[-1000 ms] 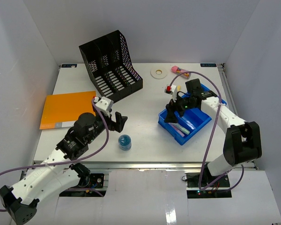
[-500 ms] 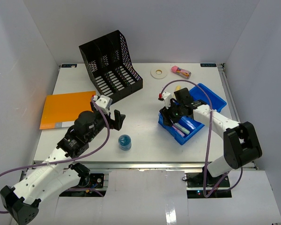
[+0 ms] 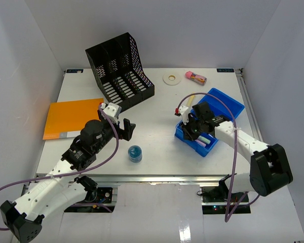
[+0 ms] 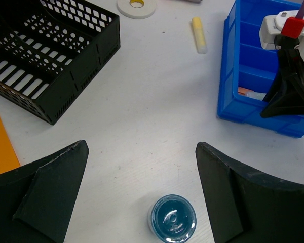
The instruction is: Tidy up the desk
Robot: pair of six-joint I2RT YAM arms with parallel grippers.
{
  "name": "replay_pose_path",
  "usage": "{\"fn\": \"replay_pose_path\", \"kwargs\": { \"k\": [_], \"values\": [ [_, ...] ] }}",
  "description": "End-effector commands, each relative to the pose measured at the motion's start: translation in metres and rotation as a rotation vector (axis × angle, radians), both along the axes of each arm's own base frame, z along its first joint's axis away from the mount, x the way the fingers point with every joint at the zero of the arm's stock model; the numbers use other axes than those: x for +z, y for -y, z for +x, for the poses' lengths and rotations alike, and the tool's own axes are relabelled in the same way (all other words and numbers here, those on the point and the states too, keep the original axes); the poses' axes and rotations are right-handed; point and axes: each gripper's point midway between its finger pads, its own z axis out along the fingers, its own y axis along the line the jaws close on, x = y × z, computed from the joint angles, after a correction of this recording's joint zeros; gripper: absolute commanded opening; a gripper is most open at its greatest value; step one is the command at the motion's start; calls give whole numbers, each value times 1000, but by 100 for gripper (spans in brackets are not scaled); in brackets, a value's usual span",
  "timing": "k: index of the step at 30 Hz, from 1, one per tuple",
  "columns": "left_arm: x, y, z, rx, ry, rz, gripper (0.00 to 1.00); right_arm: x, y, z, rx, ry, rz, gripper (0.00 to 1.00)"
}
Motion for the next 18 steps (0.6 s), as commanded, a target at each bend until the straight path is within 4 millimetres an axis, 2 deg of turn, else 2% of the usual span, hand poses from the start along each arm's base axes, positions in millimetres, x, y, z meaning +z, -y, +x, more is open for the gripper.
{"fn": "replay_pose_path", "kwargs": {
  "k": [1,8,13,15,18],
  "values": [
    [-4,-2,-2,-6,-6,8,98,12,9,-15,45,6,17,20],
    [-1,0,-4,-18,1,-2,98,14,25,-30,40,-3,55,20],
    [1,1,-6,-27,6,-9,98,9,42,-37,57,20,16,23],
    [3,0,-7,-29,11,-13,98,9,49,-35,44,31,-1,29],
    [6,1,-8,-33,16,-18,98,11,53,-37,54,32,2,46]
  ]
}}
